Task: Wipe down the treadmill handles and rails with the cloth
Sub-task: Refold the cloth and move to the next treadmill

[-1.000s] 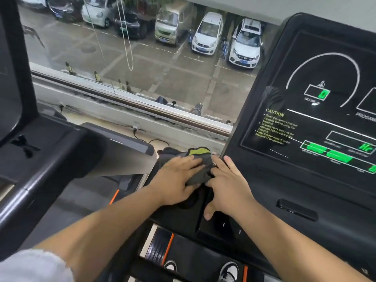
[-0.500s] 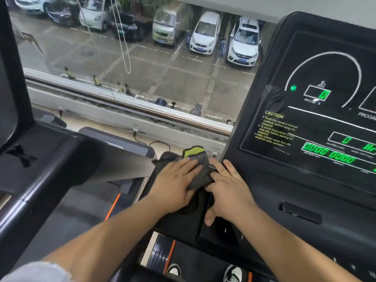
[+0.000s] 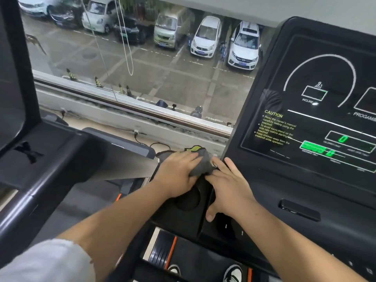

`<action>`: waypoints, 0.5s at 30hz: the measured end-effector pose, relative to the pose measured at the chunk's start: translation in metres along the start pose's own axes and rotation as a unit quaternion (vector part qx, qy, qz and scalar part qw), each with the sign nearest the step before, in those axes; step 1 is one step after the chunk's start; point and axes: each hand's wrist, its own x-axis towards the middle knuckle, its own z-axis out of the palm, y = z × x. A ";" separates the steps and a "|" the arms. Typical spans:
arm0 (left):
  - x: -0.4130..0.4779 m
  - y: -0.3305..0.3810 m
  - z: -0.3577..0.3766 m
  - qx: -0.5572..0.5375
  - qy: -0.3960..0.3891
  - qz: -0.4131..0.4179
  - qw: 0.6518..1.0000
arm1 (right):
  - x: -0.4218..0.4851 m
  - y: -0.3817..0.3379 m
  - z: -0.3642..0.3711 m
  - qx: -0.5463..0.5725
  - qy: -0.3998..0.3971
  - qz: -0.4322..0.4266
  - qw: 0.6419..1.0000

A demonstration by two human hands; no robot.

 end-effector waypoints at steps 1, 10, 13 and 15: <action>0.016 -0.005 -0.003 0.004 -0.015 -0.028 1.000 | 0.000 0.000 0.000 -0.009 0.001 0.000 1.000; -0.037 0.028 0.000 -0.032 -0.032 0.002 0.999 | -0.002 0.001 -0.001 -0.013 0.004 -0.004 1.000; 0.008 -0.002 -0.014 -0.005 -0.063 -0.030 0.998 | 0.000 0.001 0.001 -0.018 -0.003 -0.005 1.000; 0.031 0.007 -0.019 0.000 -0.080 -0.107 0.991 | 0.001 0.001 0.003 -0.015 -0.005 -0.002 1.000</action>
